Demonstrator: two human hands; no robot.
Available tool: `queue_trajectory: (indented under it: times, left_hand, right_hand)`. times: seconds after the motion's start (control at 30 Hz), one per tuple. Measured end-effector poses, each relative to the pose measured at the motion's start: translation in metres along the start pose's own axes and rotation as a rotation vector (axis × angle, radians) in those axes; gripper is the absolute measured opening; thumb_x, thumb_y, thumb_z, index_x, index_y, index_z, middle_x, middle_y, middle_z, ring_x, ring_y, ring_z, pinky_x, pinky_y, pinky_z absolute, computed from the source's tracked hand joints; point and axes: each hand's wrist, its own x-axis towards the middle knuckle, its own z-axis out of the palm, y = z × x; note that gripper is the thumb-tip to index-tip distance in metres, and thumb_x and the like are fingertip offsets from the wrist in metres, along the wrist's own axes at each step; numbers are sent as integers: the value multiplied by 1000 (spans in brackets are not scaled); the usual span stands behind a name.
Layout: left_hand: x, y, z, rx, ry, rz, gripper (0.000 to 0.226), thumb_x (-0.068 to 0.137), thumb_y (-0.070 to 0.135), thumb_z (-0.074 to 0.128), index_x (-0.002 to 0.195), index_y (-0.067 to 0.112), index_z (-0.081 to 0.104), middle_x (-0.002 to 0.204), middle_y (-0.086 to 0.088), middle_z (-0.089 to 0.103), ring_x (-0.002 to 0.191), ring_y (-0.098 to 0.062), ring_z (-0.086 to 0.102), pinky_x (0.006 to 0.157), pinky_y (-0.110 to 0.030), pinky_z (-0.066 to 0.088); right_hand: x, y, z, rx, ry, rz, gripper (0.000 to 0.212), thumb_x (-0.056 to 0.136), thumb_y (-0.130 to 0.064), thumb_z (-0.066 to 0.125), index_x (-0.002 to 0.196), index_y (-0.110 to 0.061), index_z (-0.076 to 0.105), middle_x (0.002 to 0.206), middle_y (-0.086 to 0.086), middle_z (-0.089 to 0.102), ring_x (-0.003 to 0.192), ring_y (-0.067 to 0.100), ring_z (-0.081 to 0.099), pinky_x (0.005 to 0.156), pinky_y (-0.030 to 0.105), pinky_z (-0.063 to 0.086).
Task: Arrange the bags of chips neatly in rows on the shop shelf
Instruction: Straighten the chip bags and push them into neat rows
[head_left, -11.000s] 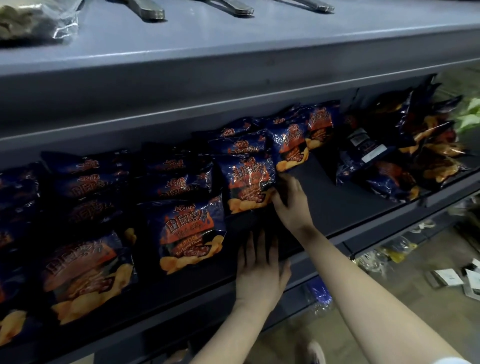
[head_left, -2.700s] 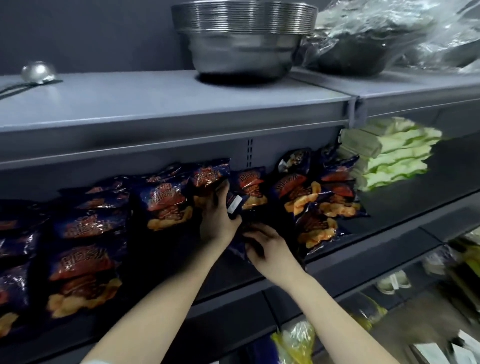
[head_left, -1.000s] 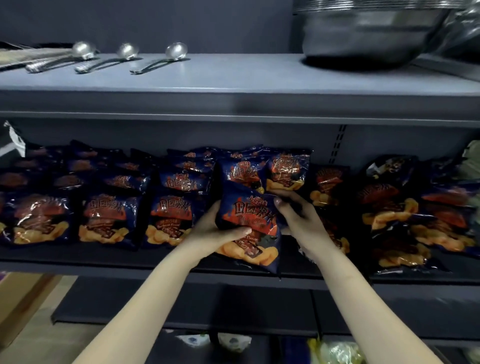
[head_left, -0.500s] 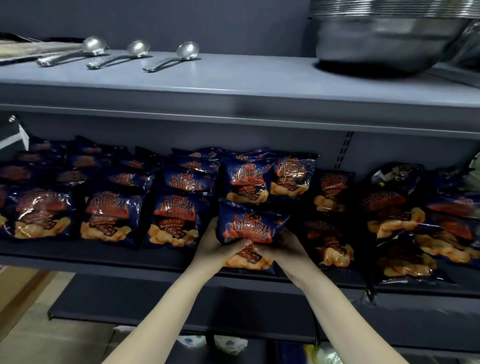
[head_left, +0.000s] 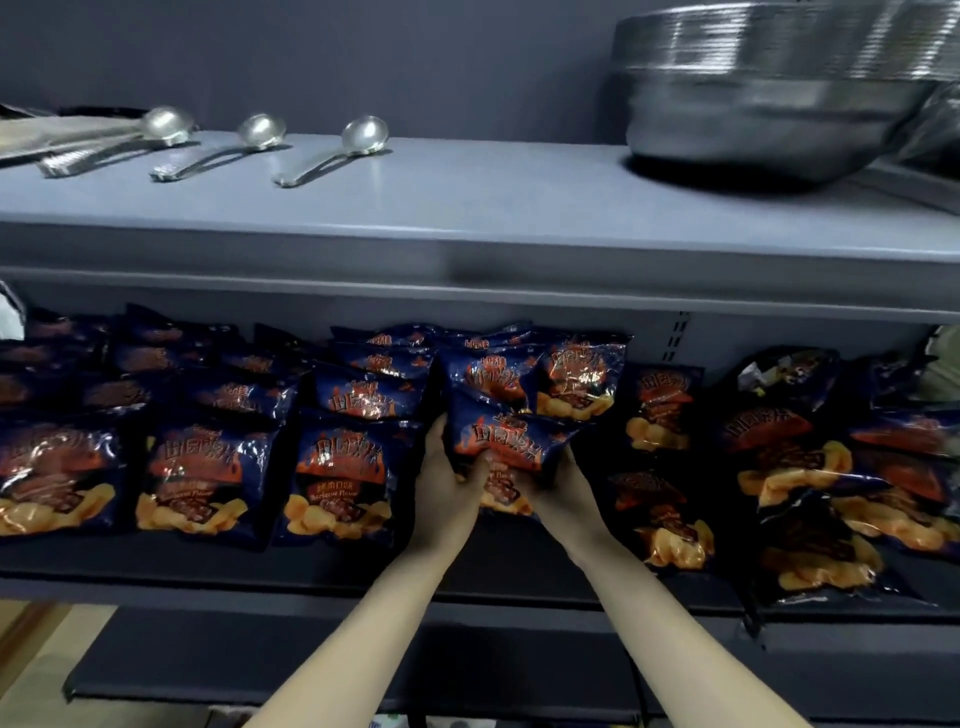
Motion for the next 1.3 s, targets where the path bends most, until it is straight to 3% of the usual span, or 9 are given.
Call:
queue_trajectory:
  times: [0.2, 0.37, 0.53, 0.63, 0.8, 0.93, 1.03, 1.17, 1.3]
  left_hand:
    - [11, -23, 9, 46, 93, -16, 66, 89, 17, 58, 145, 17, 22, 138, -6, 45, 127, -18, 45, 107, -40, 38]
    - [4, -35, 19, 157, 111, 33, 76, 86, 1, 55, 148, 15, 15, 149, -7, 31, 135, -14, 33, 110, -29, 30]
    - [5, -47, 20, 214, 117, 54, 82, 83, 2, 62, 148, 13, 13, 150, -8, 26, 140, -18, 25, 113, -41, 29]
    - [5, -47, 19, 250, 136, 54, 76, 85, -1, 57, 148, 9, 14, 152, -10, 24, 141, -20, 21, 114, -41, 26]
    - [4, -45, 18, 279, 139, 82, 71, 87, -5, 50, 147, 5, 14, 152, -13, 23, 141, -22, 21, 114, -41, 26]
    - [6, -45, 18, 311, 127, 105, 70, 87, -4, 51, 147, 3, 15, 152, -17, 24, 141, -26, 23, 113, -41, 28]
    - [3, -46, 20, 351, 100, 138, 75, 86, -2, 54, 147, 3, 11, 153, -19, 16, 142, -31, 18, 111, -47, 30]
    - [-5, -42, 19, 388, 13, 267, 86, 82, 1, 61, 148, 5, 6, 157, -10, 1, 145, -24, 2, 114, -50, 22]
    - [-17, -32, 17, 369, -112, 541, 74, 85, 17, 53, 147, 6, 14, 156, -3, 5, 145, -18, 3, 116, -45, 16]
  right_hand:
    - [12, 0, 18, -44, 87, -56, 70, 91, -7, 54, 148, -22, 16, 134, -4, 51, 119, 4, 48, 80, -7, 32]
    - [4, 13, 37, -51, 202, -59, 78, 89, -13, 57, 151, -22, 10, 132, 4, 48, 115, 14, 53, 94, 24, 45]
    - [-1, 19, 40, -99, 239, -72, 85, 83, -9, 63, 151, -16, 12, 138, -3, 38, 117, -5, 34, 93, 4, 31]
    - [1, 24, 41, -154, 267, -87, 81, 84, 1, 60, 150, -12, 14, 144, 4, 37, 123, -3, 32, 92, -6, 24]
    - [2, 27, 44, -289, 315, -147, 65, 91, -2, 54, 147, -15, 25, 147, 8, 36, 132, 13, 36, 95, -5, 22]
    - [7, 28, 49, -365, 267, -67, 66, 97, -12, 41, 151, -27, 6, 131, 11, 48, 105, 19, 53, 75, 20, 42]
    - [6, 25, 51, -344, 280, -37, 69, 97, -12, 40, 150, -29, -1, 135, 12, 45, 96, 16, 52, 65, 14, 38]
    - [-11, 14, 46, -219, 370, -85, 69, 93, -1, 43, 150, -21, 9, 151, 7, 26, 133, 16, 38, 96, 7, 32]
    - [-38, -4, 42, -235, 478, -234, 66, 86, 8, 46, 145, -13, 26, 147, 6, 33, 136, 7, 29, 105, 2, 19]
